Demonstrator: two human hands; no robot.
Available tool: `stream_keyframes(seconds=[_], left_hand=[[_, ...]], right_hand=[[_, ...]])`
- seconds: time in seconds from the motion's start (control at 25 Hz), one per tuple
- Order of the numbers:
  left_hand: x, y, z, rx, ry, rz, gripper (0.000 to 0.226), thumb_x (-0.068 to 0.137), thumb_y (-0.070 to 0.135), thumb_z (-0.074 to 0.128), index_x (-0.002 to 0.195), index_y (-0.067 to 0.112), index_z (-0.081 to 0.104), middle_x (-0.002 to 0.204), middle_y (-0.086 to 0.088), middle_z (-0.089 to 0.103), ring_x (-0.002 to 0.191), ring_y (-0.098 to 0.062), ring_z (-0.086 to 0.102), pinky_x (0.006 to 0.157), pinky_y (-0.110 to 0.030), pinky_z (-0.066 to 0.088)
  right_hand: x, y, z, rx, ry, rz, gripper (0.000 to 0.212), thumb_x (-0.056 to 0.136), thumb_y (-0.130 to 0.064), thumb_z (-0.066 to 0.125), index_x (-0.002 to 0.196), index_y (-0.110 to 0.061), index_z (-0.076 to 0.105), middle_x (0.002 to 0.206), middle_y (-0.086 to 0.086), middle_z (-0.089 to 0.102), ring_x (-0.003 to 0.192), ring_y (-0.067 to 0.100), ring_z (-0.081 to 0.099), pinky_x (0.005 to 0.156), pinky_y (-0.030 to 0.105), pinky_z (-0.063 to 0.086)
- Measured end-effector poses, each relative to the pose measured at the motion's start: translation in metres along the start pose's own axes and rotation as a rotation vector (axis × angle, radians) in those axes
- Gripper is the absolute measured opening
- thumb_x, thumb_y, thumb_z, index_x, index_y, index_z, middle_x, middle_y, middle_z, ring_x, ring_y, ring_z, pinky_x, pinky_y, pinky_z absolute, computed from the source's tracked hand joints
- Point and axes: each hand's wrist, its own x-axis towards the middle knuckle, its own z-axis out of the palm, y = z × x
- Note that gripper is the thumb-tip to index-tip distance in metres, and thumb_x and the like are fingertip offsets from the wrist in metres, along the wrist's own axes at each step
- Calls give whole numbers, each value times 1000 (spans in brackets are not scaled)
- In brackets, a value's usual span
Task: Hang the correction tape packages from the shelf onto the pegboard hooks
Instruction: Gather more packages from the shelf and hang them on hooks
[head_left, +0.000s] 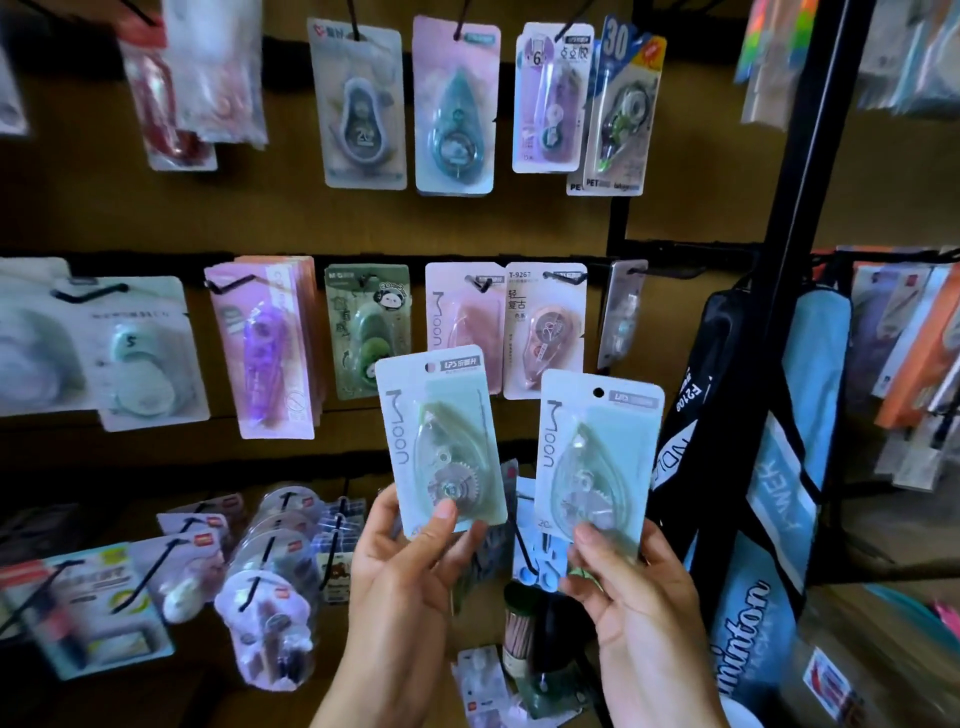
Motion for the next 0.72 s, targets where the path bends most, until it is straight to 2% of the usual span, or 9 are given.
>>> stream_keyframes(seconds=[0.12, 0.24, 0.32, 0.48, 0.64, 0.72], left_hand=[[3, 13, -8, 17, 19, 30, 40, 67, 3, 68, 106, 6, 63, 99, -10, 76, 88, -25, 74, 70, -29, 62], [4, 25, -17, -25, 48, 71, 33, 69, 2, 67, 101, 7, 64, 97, -9, 74, 83, -20, 74, 67, -27, 61], [5, 33, -20, -12, 46, 77, 36, 70, 3, 67, 106, 6, 63, 98, -9, 75, 83, -19, 75, 64, -25, 60], [7, 44, -27, 30, 35, 107, 40, 69, 4, 67, 109, 6, 63, 95, -6, 77, 83, -19, 75, 64, -26, 61], [8, 50, -35, 40, 68, 99, 40, 67, 6, 69, 107, 6, 63, 98, -8, 75, 84, -20, 75, 75, -34, 61], [7, 56, -38, 42, 64, 94, 58, 57, 18, 86, 109, 6, 64, 106, -11, 74, 90, -24, 75, 80, -38, 59]], right_hand=[[2, 4, 5, -20, 11, 19, 24, 76, 8, 68, 95, -8, 68, 81, 9, 69, 61, 15, 64, 46, 24, 53], [3, 1, 23, -55, -67, 0, 23, 72, -10, 74, 94, -10, 69, 80, 8, 71, 59, 18, 63, 48, 26, 54], [10, -5, 43, -84, -122, -51, 25, 73, -21, 73, 95, -9, 69, 82, 9, 70, 58, 18, 62, 49, 28, 54], [34, -23, 79, -182, -165, -146, 19, 85, -18, 71, 101, -7, 69, 87, 9, 72, 54, 18, 59, 49, 27, 55], [34, -24, 88, -228, -131, -177, 13, 86, -19, 71, 96, -10, 71, 76, 1, 74, 45, 14, 56, 46, 28, 55], [30, -21, 89, -226, -100, -210, 13, 87, -19, 71, 95, -8, 71, 73, 0, 72, 41, 14, 54, 44, 28, 53]])
